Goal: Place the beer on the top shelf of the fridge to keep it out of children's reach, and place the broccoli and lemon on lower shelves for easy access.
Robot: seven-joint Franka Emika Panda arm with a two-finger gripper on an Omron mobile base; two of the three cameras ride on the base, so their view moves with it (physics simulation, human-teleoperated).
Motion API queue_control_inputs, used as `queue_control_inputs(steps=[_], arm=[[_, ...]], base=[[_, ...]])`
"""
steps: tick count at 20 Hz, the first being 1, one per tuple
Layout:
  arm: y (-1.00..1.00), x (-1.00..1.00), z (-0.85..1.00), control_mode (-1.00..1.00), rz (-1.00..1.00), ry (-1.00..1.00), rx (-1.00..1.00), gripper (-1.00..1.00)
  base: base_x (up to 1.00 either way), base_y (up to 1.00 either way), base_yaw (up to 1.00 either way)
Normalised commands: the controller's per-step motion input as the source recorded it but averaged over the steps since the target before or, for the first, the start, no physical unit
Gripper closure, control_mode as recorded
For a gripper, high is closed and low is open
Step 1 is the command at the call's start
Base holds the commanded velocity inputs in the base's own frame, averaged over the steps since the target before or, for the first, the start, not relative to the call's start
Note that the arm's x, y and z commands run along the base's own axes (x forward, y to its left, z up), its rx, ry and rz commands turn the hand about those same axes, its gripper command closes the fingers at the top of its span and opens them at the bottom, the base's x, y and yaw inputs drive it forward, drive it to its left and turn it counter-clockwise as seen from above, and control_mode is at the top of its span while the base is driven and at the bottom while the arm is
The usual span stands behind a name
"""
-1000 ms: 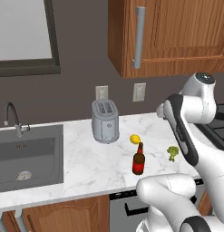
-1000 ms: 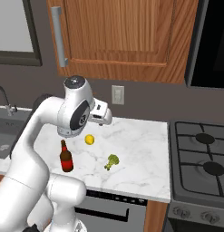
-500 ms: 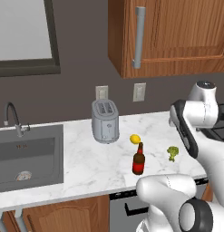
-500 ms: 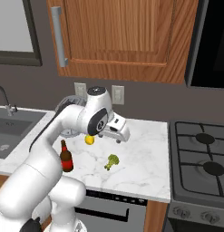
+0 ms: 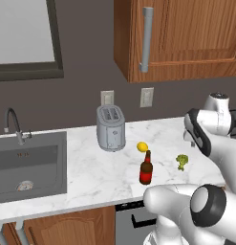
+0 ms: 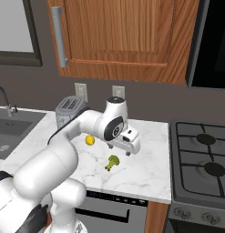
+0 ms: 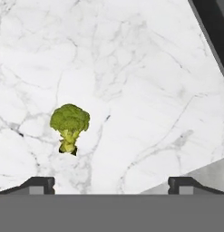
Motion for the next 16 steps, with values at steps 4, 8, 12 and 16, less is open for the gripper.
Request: queue_control_inputs(steps=[4,8,12,16], arm=[[0.01,0.0,-0.39,-1.0,0.0,0.0,0.06,-1.0],[0.11,0.0,-0.44,-1.0,0.0,0.0,0.03,-1.0],[0.24,0.0,-0.45,-1.0,0.0,0.0,0.01,-1.0],[0.37,0.0,-0.35,-1.0,0.01,0.0,0.0,-1.0]], base=[[0.0,0.0,0.0],[0.0,0.0,0.0],[0.0,0.0,0.0],[0.0,0.0,0.0]])
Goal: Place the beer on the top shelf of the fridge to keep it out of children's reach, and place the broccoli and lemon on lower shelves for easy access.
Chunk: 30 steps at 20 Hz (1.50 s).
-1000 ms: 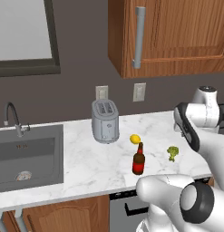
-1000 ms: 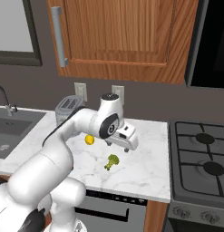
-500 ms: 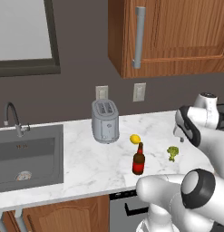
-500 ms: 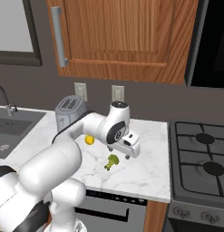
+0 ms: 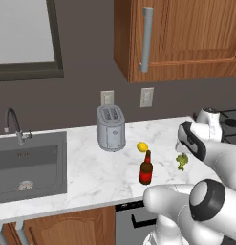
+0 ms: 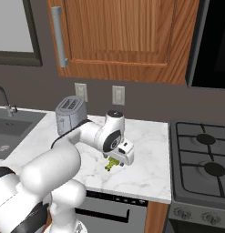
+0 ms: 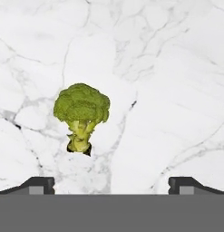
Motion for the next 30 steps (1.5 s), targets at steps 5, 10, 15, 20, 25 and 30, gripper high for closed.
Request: queue_control_inputs(steps=[5,10,15,20,25,30], arm=[[0.26,0.03,-0.22,-1.0,0.0,0.0,0.0,-1.0],[0.03,0.19,-0.09,-1.0,0.0,0.0,0.0,-1.0],[0.0,0.24,-0.05,-1.0,0.0,0.0,0.01,-1.0],[0.0,0.26,-0.11,-1.0,0.0,0.0,0.01,-1.0],[0.0,0.2,-0.2,-1.0,0.0,0.0,0.0,-1.0],[-0.1,0.11,-0.28,-1.0,0.0,0.0,0.0,-1.0]], base=[[0.0,0.0,0.0],[0.0,0.0,0.0],[0.0,0.0,0.0],[0.0,0.0,0.0],[0.0,0.0,0.0],[0.0,0.0,0.0]])
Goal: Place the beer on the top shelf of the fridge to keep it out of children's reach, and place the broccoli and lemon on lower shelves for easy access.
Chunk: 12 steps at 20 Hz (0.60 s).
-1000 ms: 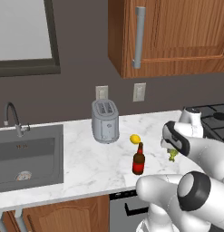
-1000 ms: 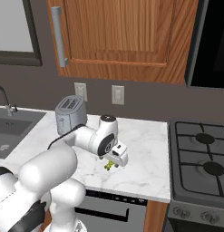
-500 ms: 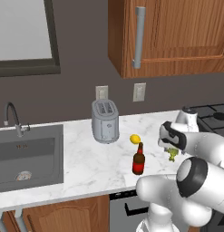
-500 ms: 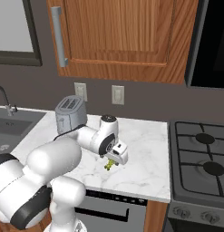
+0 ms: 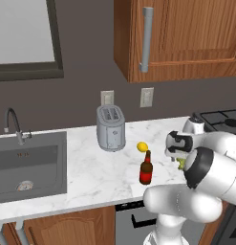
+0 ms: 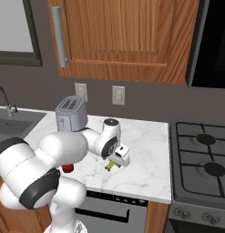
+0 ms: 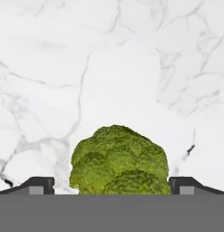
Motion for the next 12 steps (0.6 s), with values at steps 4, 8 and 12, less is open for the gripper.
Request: queue_control_inputs(steps=[4,8,12], arm=[[-0.12,0.06,-0.32,-1.0,0.0,0.0,0.0,-1.0],[-0.04,0.06,-0.32,-1.0,0.0,0.0,0.0,1.0],[0.0,0.04,-0.18,-1.0,0.0,0.0,0.0,1.0]], base=[[0.0,0.0,0.0],[0.0,0.0,0.0],[0.0,0.0,0.0]])
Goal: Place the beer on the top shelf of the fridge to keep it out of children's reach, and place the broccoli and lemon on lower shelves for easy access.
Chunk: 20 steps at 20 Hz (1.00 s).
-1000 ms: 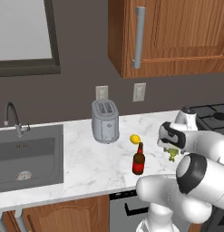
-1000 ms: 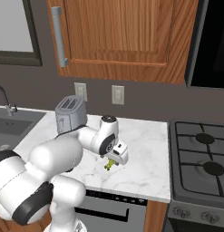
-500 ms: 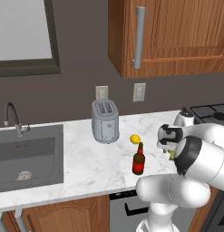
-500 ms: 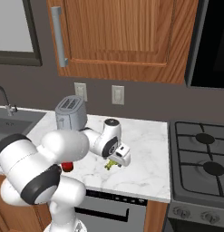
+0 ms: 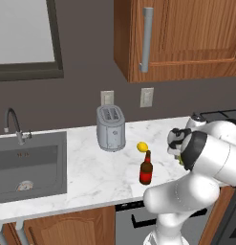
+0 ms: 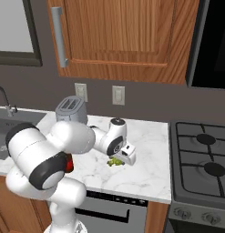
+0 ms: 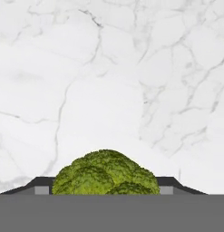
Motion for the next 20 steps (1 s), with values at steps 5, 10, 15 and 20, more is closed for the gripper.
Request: queue_control_inputs(steps=[5,10,15,20], arm=[[0.0,0.0,-0.02,-1.0,0.0,0.0,0.0,1.0],[0.01,-0.11,-0.05,-1.0,0.0,0.01,0.0,1.0],[0.02,-0.48,-0.02,-1.0,0.05,-0.08,0.0,1.0],[0.18,-0.9,0.7,-1.0,0.25,-0.4,-0.01,1.0]], base=[[0.0,0.0,0.0],[0.0,0.0,0.0],[0.0,0.0,0.0],[0.0,0.0,0.0]])
